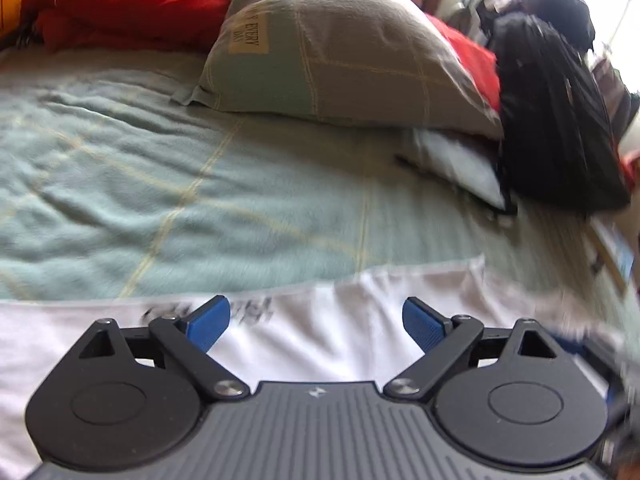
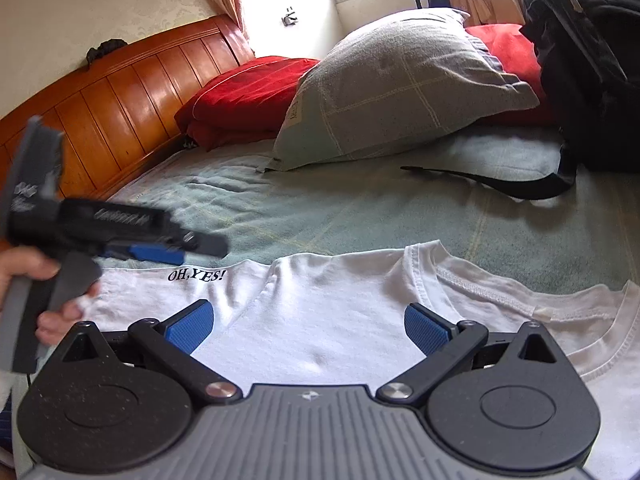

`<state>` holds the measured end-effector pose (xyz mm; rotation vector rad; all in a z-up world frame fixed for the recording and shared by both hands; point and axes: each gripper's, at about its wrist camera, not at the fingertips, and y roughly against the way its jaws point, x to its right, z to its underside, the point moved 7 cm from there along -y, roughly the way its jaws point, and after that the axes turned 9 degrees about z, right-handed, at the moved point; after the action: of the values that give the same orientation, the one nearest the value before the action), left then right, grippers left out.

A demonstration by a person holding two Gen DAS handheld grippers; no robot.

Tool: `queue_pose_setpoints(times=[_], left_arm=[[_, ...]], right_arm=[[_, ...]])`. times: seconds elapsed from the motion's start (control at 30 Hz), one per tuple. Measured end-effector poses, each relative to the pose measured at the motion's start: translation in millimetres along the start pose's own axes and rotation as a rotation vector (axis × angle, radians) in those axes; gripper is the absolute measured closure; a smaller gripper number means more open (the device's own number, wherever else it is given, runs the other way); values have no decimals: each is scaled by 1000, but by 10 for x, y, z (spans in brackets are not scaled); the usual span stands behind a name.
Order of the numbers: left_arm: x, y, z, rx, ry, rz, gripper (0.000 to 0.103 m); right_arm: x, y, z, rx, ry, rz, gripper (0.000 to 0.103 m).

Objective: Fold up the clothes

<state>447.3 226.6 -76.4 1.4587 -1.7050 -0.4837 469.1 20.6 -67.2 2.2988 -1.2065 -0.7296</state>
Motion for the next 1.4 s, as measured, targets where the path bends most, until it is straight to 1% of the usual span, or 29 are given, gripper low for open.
queue_pose_setpoints(times=[0.07,0.17,0.23,0.43,0.57,0.6,0.63,0.77,0.87,0.9,1.0,1.03,1.13,1.2,1.23,1.33,1.4], left_arm=[[-12,135,184,4,-71,-56,10],[-75,225,491,19,-177,-160,10],[-147,247,696,27,-217,-205,10],[-412,474,1047,69,-95,-197,8],[-418,616,970,69,-111,-226,8],[-420,649,931,81,-113,-226,8],[-439,660,867,108,-108,-222,8],[-661,558,777,134,-57,-266,8],[-808,552,960,125,-8,-280,8],[-804,603,1023,134,-12,-273,8],[-804,754,1083,115,6,-251,8],[-824,802,1036,117,6,-251,8],[-928,921,827,179,-21,-285,8],[-1083,912,728,201,1,-296,8],[-1192,890,717,201,30,-302,8],[-1500,864,831,180,110,-337,8],[-1635,960,956,199,120,-358,8]], right_arm=[[-1,-4,1,-5,-7,-10,0],[-21,-8,8,-8,-7,-21,0],[-27,-13,11,-10,-13,-28,0],[14,-16,1,-7,-33,-20,0],[42,-59,12,-31,-65,-32,0],[39,-64,17,-36,-68,-36,0],[36,-69,22,-41,-71,-39,0],[3,-59,29,-40,-57,-41,0],[-23,-48,33,-34,-41,-40,0],[-19,-54,35,-37,-44,-40,0],[-6,-77,43,-48,-59,-41,0],[-7,-85,48,-53,-62,-44,0],[-34,-81,54,-53,-57,-45,0],[-60,-73,55,-47,-46,-45,0],[-74,-72,61,-47,-39,-45,0],[-93,-73,67,-47,-25,-45,0],[-77,-80,68,-47,-28,-42,0]])
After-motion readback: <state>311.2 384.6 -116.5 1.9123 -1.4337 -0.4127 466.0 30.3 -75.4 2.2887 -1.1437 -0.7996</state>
